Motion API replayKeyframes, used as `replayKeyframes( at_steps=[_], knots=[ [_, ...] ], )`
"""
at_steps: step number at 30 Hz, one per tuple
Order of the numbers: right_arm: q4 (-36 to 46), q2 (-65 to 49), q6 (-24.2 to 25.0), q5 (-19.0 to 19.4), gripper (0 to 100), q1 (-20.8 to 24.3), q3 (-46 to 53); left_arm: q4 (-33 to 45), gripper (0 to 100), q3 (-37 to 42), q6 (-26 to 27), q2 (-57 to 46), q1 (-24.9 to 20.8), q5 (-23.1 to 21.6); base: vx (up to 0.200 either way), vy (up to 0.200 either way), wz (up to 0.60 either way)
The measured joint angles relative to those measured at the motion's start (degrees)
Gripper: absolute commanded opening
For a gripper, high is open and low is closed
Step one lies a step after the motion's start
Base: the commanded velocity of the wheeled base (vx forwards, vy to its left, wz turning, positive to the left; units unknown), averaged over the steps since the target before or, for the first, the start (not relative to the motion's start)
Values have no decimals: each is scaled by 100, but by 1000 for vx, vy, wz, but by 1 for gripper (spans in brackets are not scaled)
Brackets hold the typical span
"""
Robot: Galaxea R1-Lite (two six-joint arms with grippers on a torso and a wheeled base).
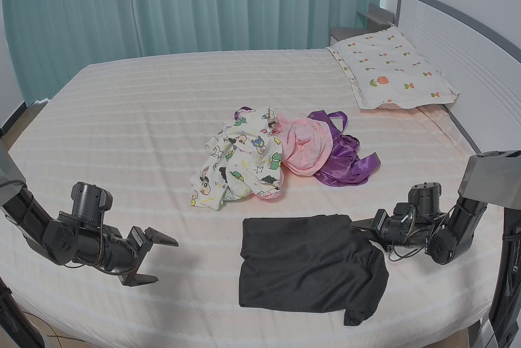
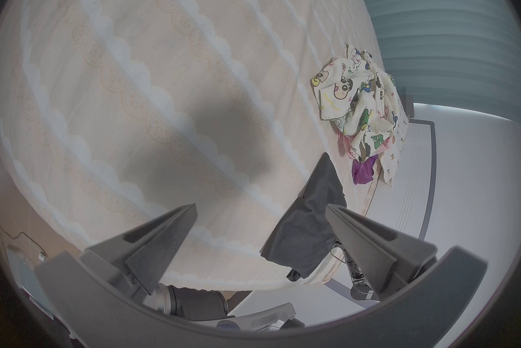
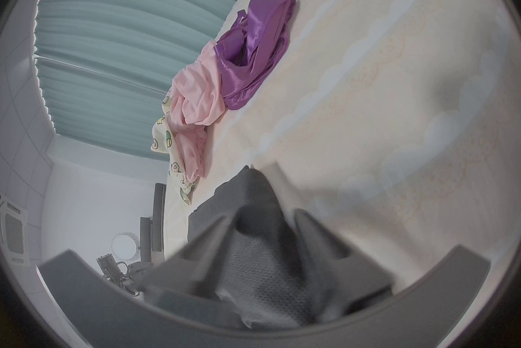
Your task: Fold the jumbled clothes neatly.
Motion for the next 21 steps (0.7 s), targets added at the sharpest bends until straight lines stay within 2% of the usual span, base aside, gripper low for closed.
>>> replayKeyframes(
  at_steps=[4, 8, 16, 17, 21],
  knots=[
    [-16, -10, 13, -41, 0, 20, -4, 0, 100, 0, 2, 2, 0, 0, 0, 0, 0],
    [-107, -55, 16, -293, 0, 24, 5, 0, 100, 0, 10, 2, 0, 0, 0, 0, 0],
    [-1064, -88, -1, -585, 0, 35, 154, 0, 100, 0, 10, 2, -5, 5, 0, 0, 0],
    [-1198, -73, -11, -594, 100, 35, 199, 0, 100, 0, 10, 2, -7, 5, 0, 0, 0],
    [-1445, 20, -61, -619, 100, 69, 361, 0, 100, 0, 10, 4, -22, 7, 0, 0, 0]
  ],
)
